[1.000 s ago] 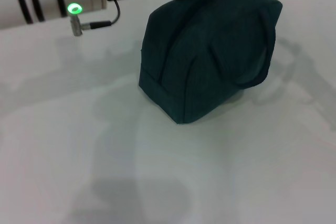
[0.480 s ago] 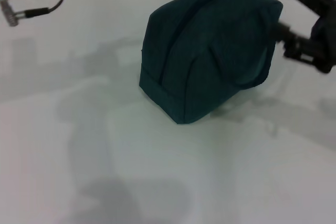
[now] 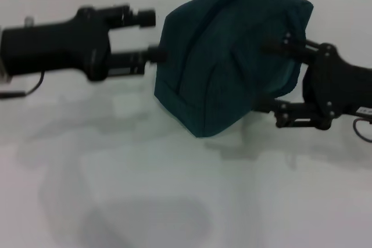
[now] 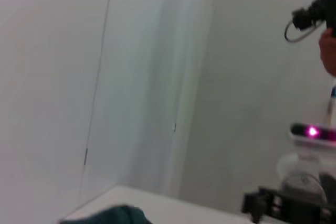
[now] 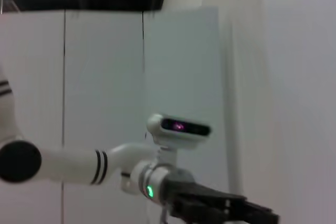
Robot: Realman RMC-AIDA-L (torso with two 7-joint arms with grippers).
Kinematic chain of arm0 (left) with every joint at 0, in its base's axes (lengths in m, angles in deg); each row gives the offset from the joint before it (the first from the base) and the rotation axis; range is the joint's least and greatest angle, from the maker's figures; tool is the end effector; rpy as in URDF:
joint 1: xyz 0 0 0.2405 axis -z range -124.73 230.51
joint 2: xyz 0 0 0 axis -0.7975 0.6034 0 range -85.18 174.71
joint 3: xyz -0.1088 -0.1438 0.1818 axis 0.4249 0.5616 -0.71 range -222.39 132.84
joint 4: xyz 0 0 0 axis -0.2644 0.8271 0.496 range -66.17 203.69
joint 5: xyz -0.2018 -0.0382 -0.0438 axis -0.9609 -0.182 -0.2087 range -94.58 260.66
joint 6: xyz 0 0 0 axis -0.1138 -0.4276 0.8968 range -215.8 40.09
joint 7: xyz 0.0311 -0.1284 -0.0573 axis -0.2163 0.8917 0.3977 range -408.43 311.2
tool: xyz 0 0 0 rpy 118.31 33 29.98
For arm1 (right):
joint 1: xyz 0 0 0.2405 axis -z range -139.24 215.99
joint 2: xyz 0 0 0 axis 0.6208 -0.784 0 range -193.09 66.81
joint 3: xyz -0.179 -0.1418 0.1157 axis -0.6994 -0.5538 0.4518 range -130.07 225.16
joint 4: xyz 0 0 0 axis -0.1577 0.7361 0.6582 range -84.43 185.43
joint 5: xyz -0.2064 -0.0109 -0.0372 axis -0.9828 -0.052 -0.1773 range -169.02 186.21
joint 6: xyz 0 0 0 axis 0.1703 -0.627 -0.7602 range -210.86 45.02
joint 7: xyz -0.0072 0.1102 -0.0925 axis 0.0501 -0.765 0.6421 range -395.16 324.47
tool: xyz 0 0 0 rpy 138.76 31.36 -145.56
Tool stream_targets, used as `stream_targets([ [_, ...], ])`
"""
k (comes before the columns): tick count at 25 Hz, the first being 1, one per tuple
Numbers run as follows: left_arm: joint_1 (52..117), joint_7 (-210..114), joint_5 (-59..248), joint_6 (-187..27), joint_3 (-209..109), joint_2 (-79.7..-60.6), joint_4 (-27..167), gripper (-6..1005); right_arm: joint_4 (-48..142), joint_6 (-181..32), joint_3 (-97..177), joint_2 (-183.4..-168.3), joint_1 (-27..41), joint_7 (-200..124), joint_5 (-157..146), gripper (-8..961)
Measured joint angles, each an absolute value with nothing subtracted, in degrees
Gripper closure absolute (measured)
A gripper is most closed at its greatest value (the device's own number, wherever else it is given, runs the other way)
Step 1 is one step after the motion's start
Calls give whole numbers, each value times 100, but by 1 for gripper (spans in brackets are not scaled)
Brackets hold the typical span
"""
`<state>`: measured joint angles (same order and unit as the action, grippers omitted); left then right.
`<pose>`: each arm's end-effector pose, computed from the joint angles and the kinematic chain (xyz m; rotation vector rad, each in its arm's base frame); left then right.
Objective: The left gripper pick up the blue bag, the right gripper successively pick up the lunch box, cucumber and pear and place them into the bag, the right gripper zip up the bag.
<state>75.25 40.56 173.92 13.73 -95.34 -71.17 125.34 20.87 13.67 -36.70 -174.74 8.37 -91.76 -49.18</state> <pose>-0.2137 0.3101 0.0718 -2.7305 -0.3667 -1.0277 0.1913 0.3105 0.0013 -2.7135 -0.0029 1.3303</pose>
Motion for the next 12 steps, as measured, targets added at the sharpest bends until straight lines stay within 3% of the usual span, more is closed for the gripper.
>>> stream_targets([
  [12, 7131, 3001, 18062, 2012, -9544, -7138, 12205, 281, 1925, 841, -3671, -17593, 584, -9770, -6056, 68],
])
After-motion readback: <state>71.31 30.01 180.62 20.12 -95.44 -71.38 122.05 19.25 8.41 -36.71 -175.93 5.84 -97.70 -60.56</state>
